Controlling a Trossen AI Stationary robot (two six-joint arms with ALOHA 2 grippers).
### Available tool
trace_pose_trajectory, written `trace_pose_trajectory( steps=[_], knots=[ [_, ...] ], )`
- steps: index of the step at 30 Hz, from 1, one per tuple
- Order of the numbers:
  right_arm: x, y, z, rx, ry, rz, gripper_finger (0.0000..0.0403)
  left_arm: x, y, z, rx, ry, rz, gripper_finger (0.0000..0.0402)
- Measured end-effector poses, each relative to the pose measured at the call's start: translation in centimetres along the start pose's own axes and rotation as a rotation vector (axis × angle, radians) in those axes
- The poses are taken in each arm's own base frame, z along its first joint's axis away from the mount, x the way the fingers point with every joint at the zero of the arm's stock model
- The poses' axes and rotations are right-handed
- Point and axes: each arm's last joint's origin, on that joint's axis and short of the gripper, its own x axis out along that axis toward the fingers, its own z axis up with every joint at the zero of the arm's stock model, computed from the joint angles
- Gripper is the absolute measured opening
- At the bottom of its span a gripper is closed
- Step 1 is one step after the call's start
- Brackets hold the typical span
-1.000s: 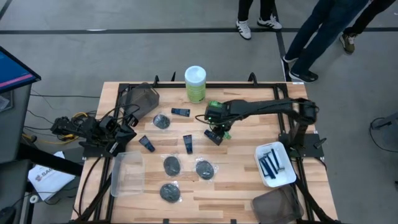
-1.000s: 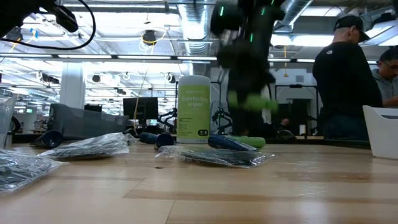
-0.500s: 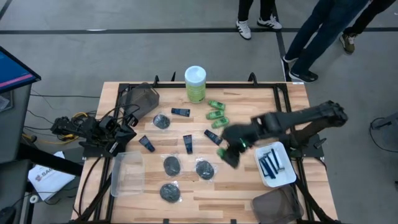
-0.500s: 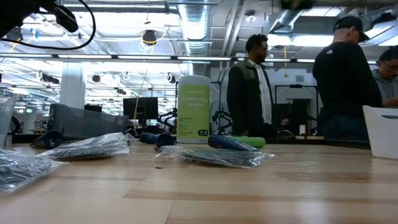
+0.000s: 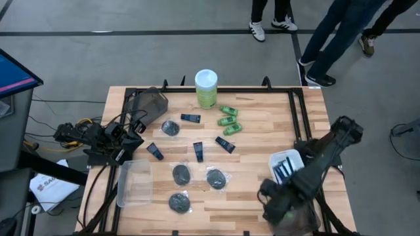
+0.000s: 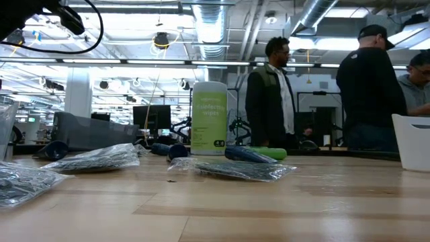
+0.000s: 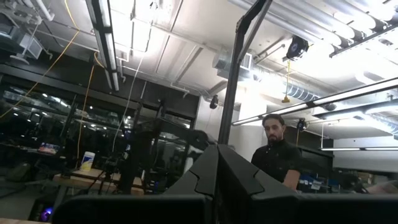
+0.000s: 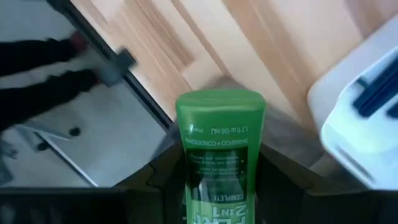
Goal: Pick & Place Travel size toiletries
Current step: Put the green shampoo into the bottom black bin
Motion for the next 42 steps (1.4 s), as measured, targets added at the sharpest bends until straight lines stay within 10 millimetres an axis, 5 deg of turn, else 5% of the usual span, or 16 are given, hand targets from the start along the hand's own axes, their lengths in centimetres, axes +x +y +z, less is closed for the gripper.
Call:
trace_pose_trajectory(
  steps=[14,29,34,38,42],
  knots=[
    [7.9,2.0,-3.5,-0.079,0.166,-0.208,0.0163,0.0,0.0,0.0,0.000,-0.001,-0.001,0.0003],
    [8.3,2.4,-3.1,-0.078,0.160,-0.193,0.0227,0.0,0.0,0.0,0.000,-0.003,-0.004,0.0003],
    [4.3,3.4,0.0,-0.093,0.115,-0.051,0.0248,0.0,0.0,0.0,0.000,-0.003,-0.004,0.0003],
    [-0.2,2.8,5.3,-0.118,-0.119,0.013,0.0248,0.0,0.0,0.0,0.000,-0.003,-0.003,0.0003],
    [-3.5,0.1,11.4,-0.151,-0.307,-0.056,0.0249,0.0,0.0,0.0,0.000,-0.004,0.000,0.0003]
  ],
)
